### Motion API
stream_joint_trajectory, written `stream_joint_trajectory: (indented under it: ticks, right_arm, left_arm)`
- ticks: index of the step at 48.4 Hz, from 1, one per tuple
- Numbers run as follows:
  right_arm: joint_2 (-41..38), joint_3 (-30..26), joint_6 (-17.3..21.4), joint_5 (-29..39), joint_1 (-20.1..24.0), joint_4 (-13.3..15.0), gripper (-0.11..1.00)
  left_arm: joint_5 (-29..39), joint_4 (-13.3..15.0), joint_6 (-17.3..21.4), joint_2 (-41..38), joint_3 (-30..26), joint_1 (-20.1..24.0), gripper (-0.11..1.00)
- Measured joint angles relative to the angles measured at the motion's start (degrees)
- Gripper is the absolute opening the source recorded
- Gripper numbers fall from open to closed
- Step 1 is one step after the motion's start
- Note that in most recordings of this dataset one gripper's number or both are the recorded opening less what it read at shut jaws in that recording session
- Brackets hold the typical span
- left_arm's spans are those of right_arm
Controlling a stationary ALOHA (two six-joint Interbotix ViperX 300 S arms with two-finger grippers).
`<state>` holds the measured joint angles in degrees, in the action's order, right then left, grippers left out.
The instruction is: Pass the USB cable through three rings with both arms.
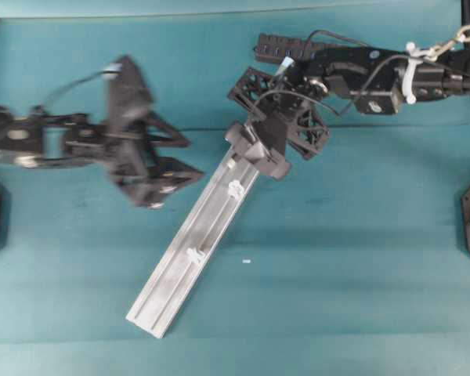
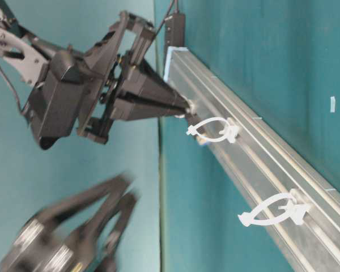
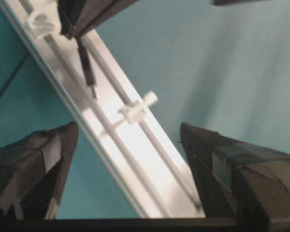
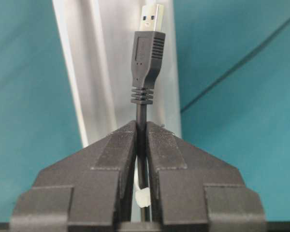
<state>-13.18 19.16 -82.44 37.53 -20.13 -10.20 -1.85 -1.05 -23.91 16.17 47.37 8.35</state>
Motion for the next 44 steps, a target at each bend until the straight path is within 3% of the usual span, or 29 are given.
stream_joint_trajectory:
  ticks: [12,44]
  right_arm:
    - [0.4,0.8,0.0,-0.3,0.1,0.0,0.10]
    - [3.8,4.7,0.0,-0.4,1.5,0.2,0.10]
  left_arm:
    - [1.1,0.0,0.2,6.3,3.9,-1.4,0.92]
    - [1.2,0.0,-0.4,9.4,5.9,-2.3,0.91]
